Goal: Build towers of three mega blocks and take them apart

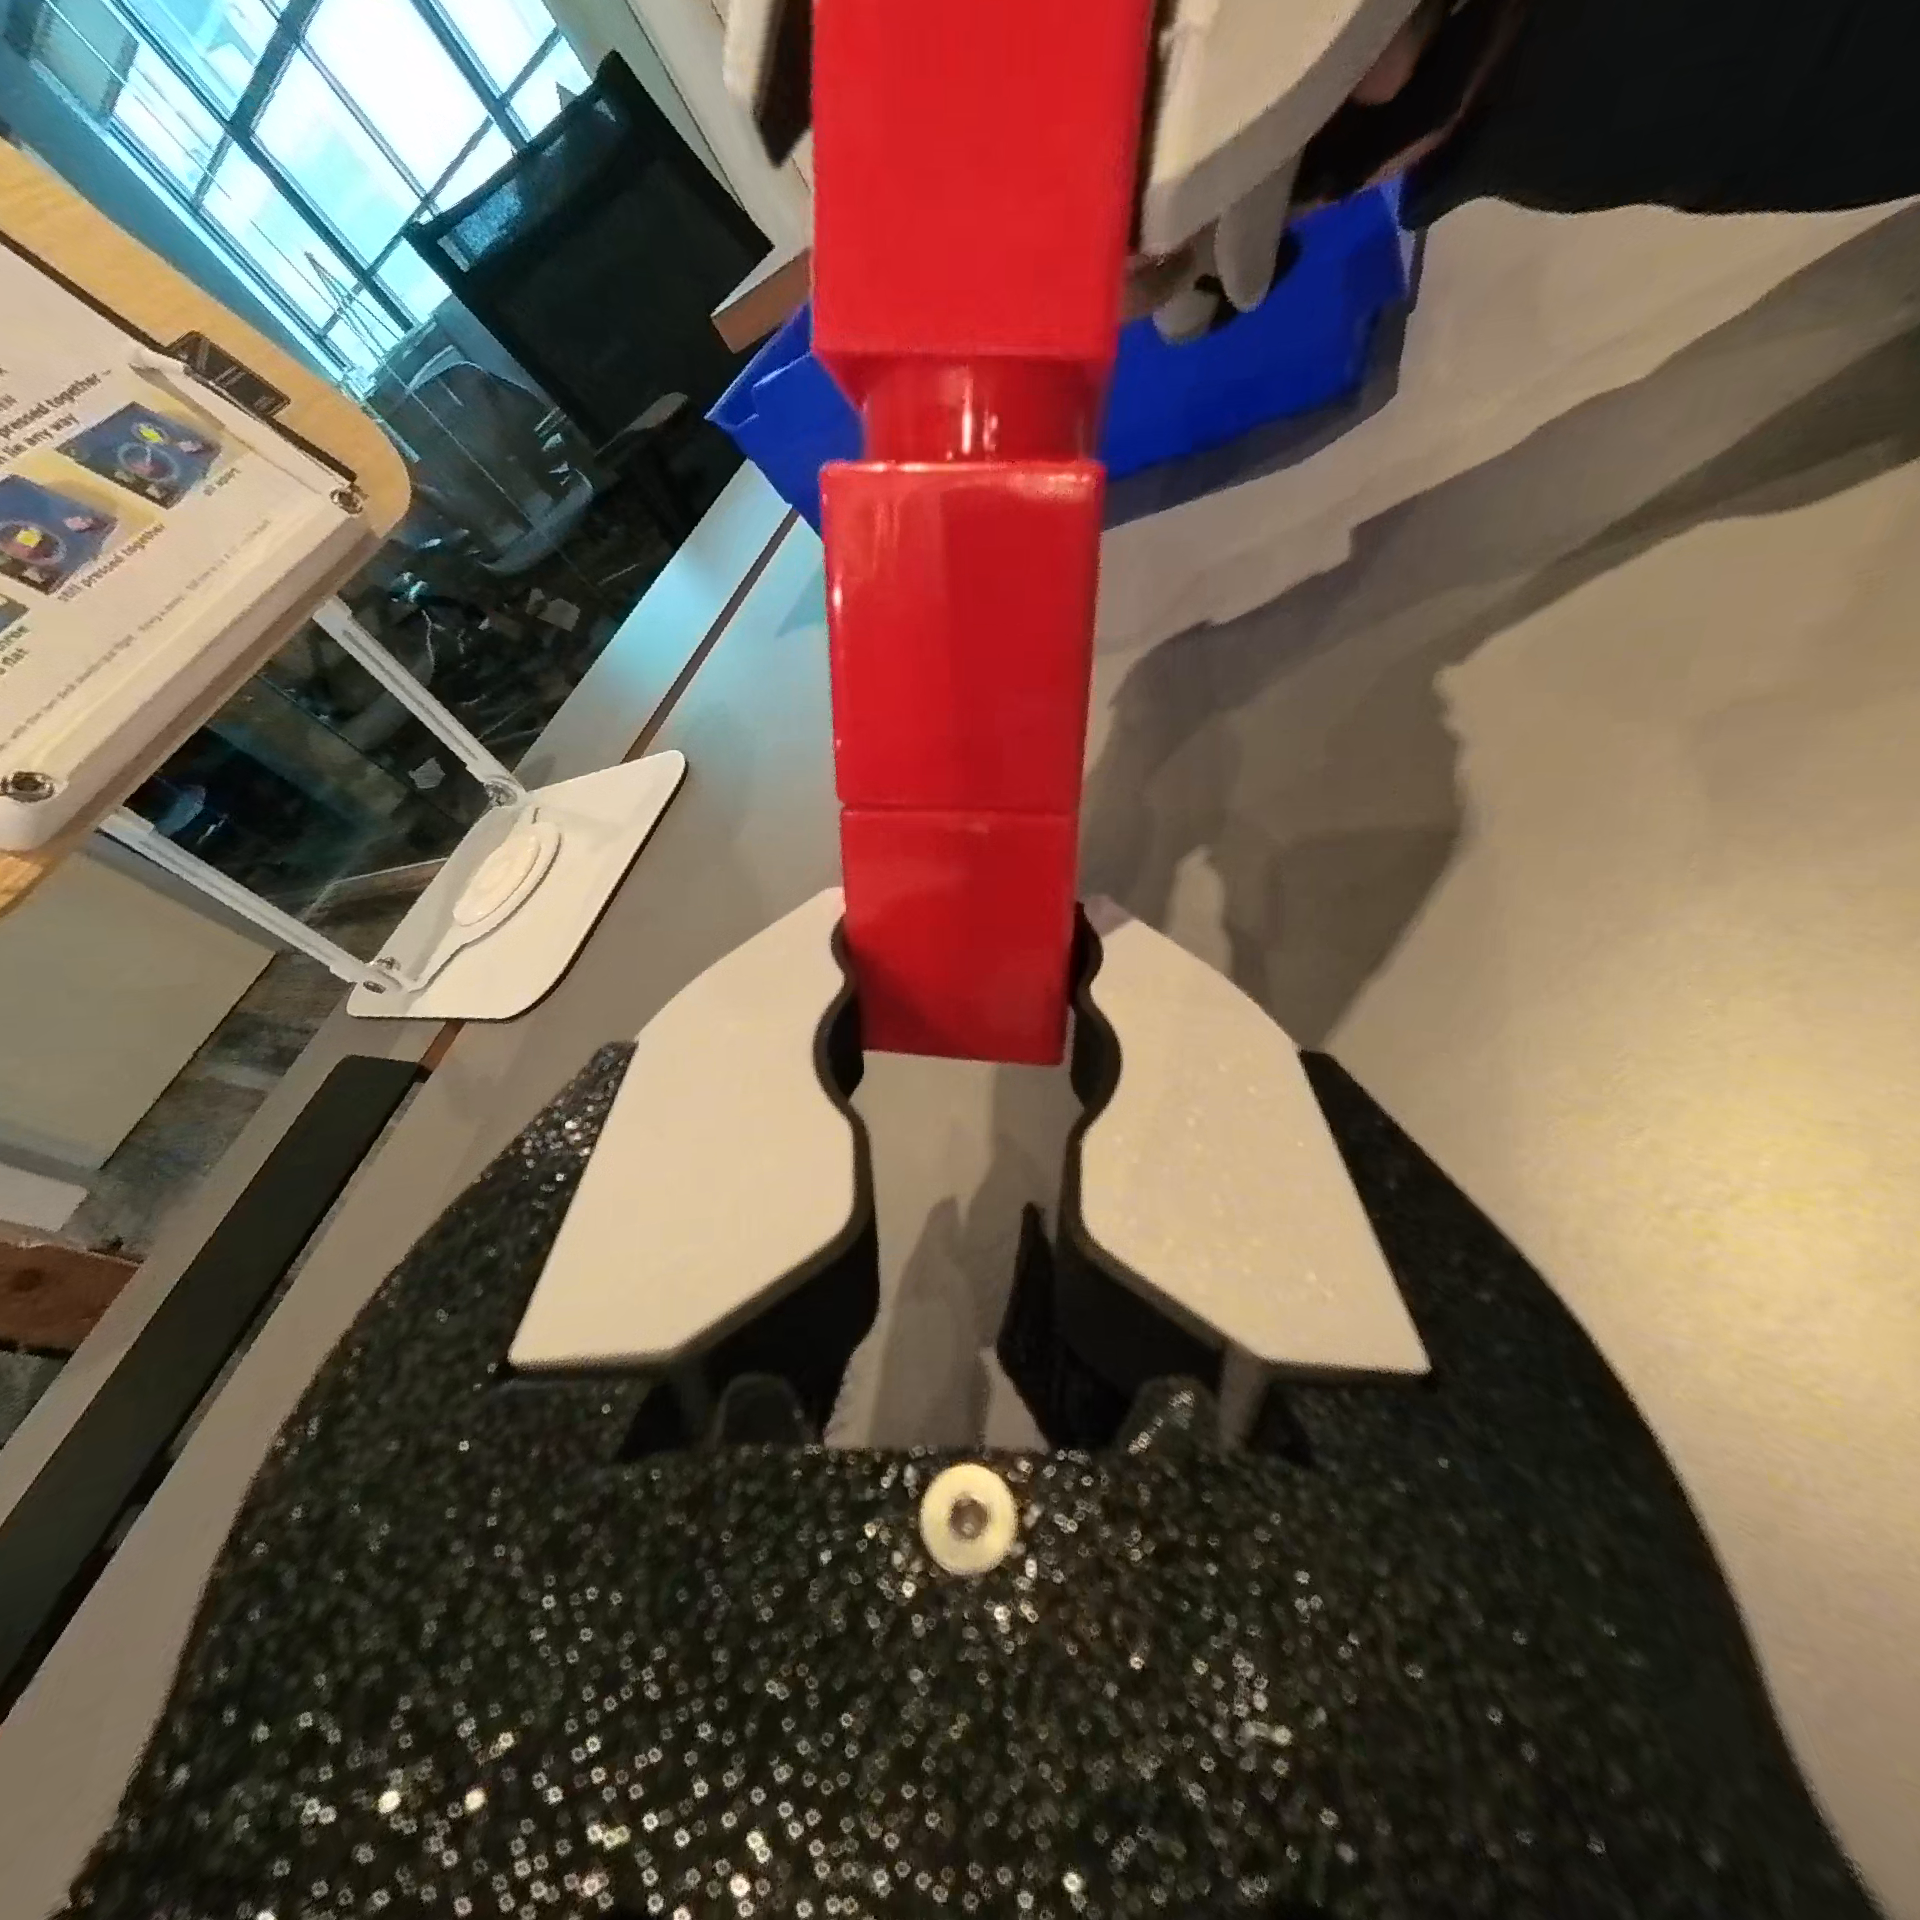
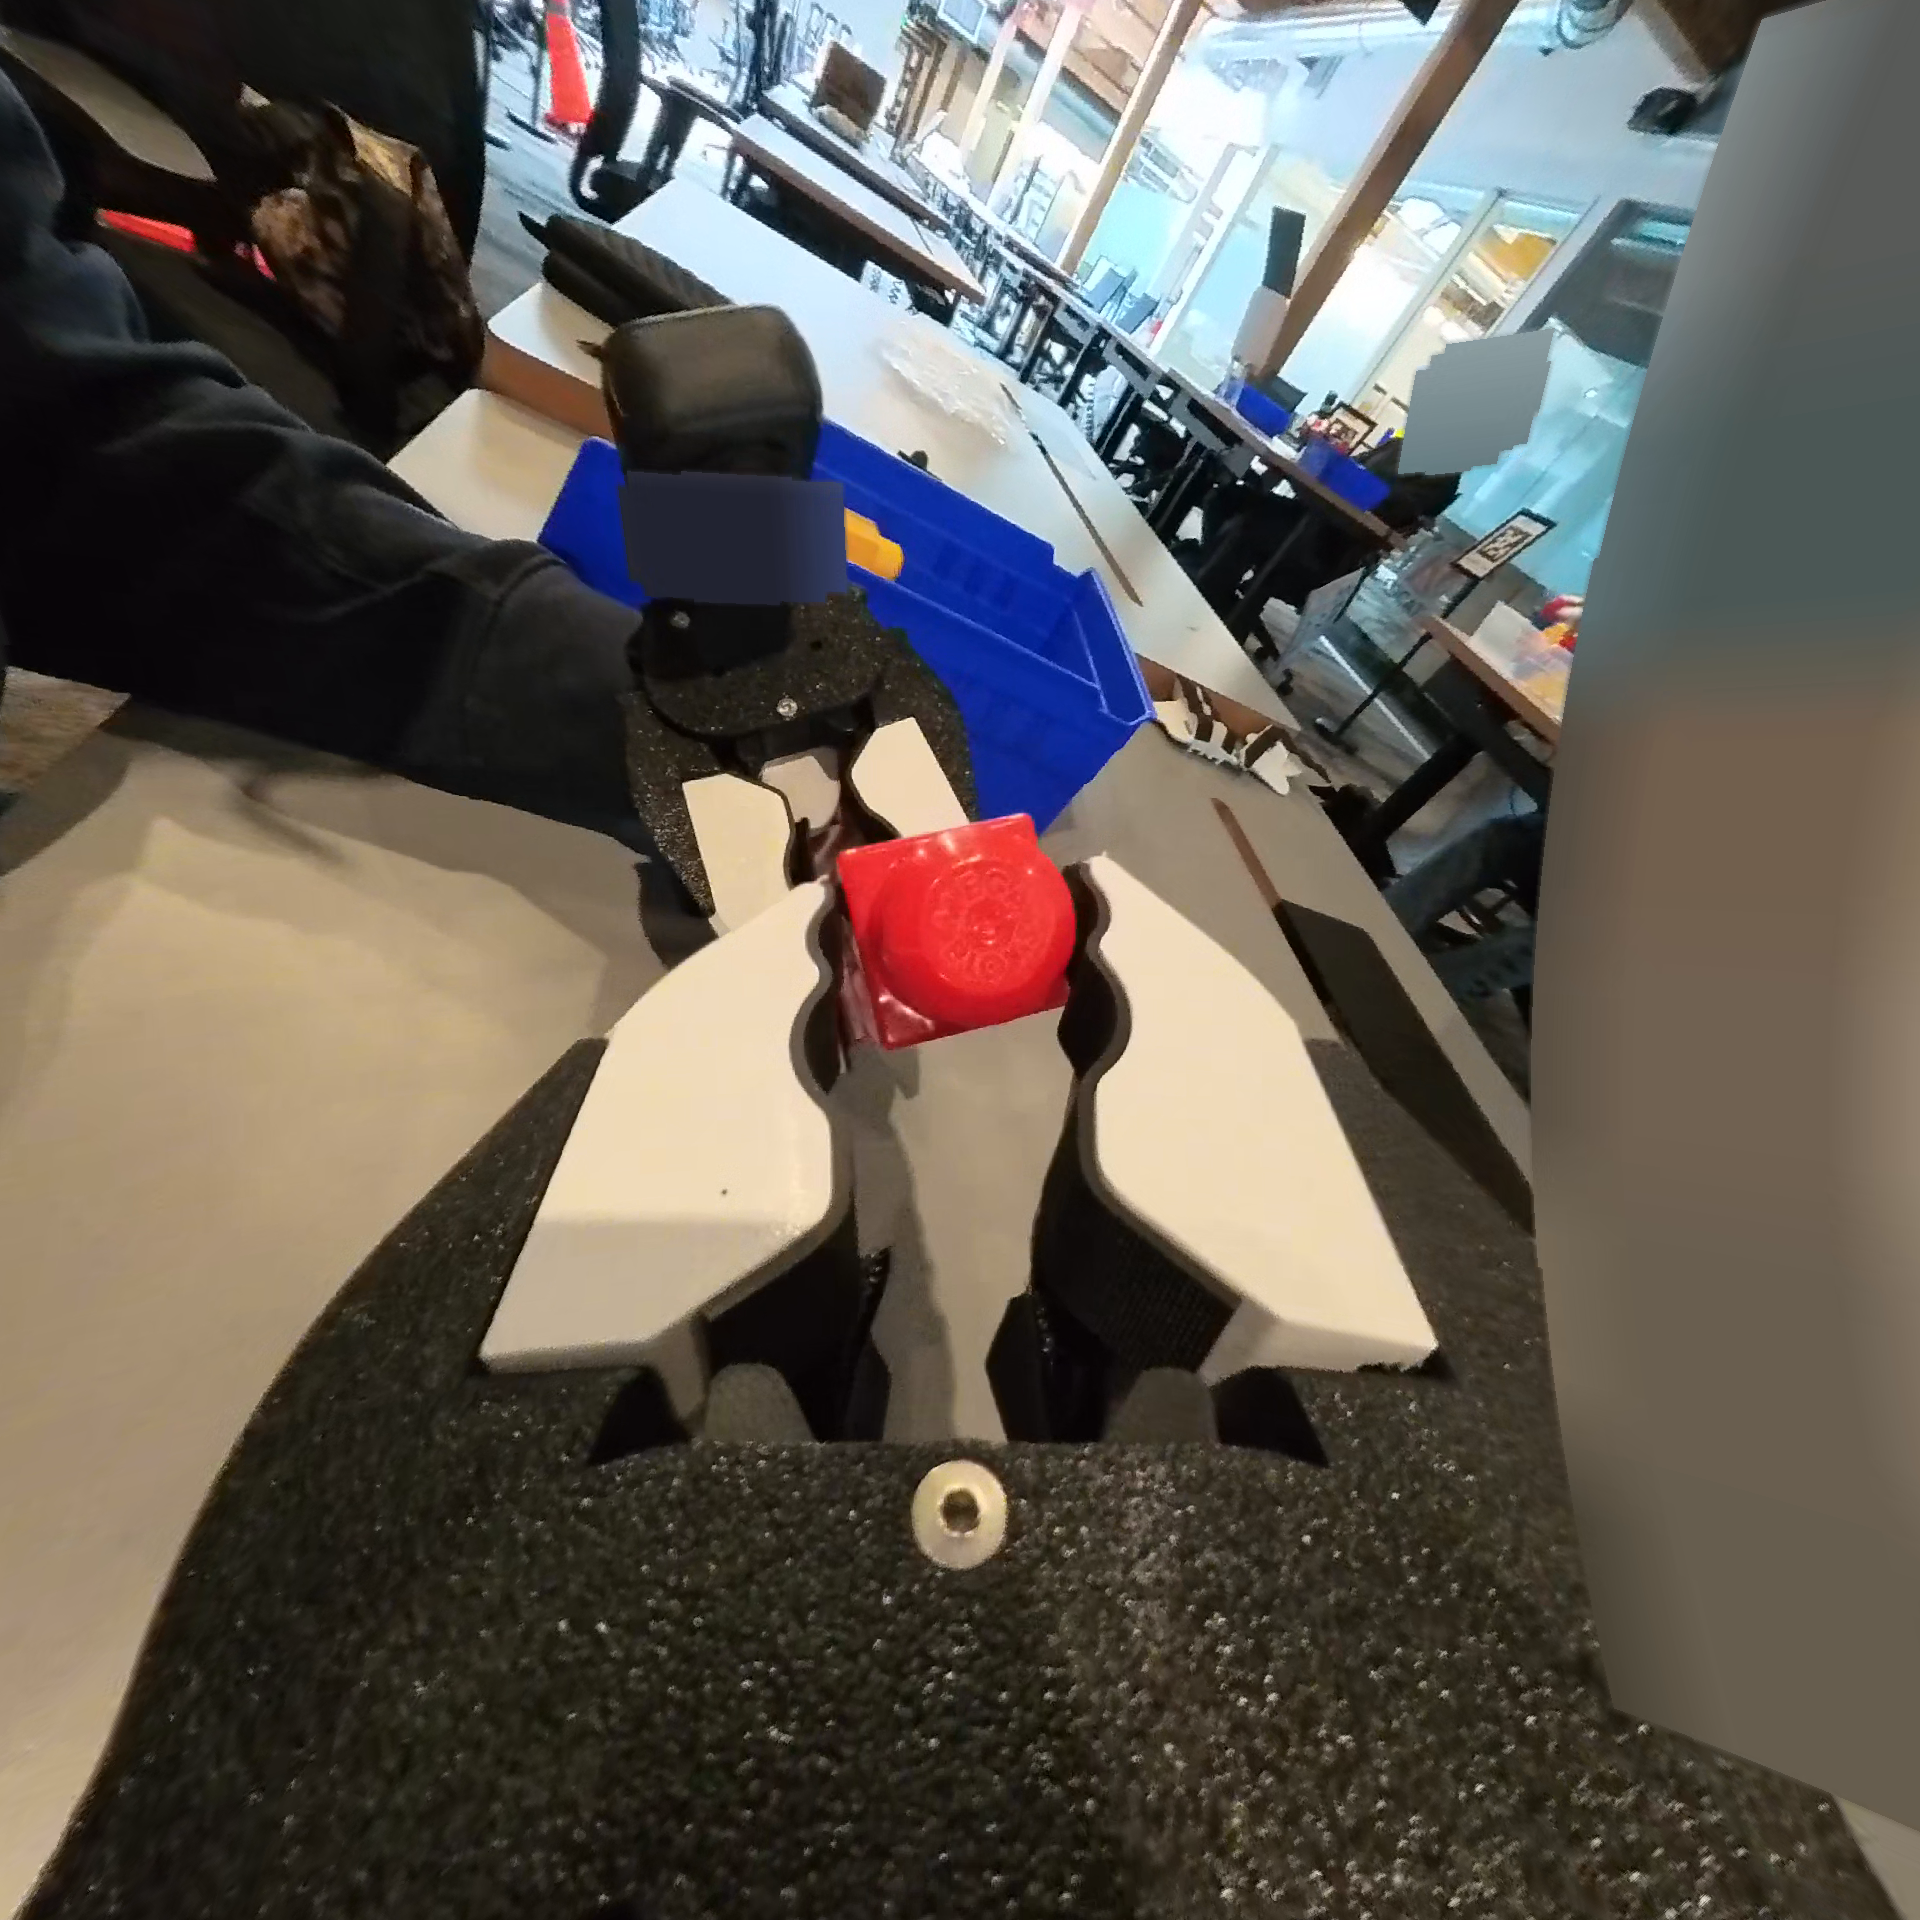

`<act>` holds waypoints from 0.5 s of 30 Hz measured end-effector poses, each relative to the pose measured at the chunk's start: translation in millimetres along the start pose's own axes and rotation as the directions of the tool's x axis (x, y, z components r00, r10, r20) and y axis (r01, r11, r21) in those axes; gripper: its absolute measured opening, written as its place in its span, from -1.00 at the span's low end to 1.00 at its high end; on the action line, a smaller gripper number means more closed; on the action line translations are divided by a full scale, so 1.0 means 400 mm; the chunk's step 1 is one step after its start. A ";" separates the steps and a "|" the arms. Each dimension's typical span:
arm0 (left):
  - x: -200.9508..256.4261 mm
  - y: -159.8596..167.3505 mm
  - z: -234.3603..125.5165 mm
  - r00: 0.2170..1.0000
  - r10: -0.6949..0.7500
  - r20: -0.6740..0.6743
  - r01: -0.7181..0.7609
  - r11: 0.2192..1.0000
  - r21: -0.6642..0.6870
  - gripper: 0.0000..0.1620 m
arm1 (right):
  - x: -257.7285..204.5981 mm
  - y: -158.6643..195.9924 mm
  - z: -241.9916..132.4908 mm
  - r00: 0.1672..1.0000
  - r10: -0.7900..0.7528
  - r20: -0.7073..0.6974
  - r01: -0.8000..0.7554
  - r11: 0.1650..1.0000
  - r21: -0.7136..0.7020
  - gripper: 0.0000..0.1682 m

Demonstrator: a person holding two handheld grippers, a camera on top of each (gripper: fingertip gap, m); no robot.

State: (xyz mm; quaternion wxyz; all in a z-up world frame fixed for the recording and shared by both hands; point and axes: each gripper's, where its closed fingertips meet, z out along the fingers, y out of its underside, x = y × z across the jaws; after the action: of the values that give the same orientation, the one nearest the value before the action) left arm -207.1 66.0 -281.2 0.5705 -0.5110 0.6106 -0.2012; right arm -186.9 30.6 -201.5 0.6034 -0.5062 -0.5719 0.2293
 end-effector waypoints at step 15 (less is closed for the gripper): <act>0.012 0.042 0.006 1.000 0.017 -0.021 -0.020 0.990 -0.142 -0.56 | -0.011 0.070 -0.005 1.000 0.026 0.003 -0.023 0.928 -0.372 -0.54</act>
State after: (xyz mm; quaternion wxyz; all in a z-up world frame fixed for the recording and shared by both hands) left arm -210.5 69.4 -298.2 0.5286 -0.5427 0.6336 -0.1570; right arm -177.6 36.7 -227.6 0.4914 -0.6174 -0.6011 0.1264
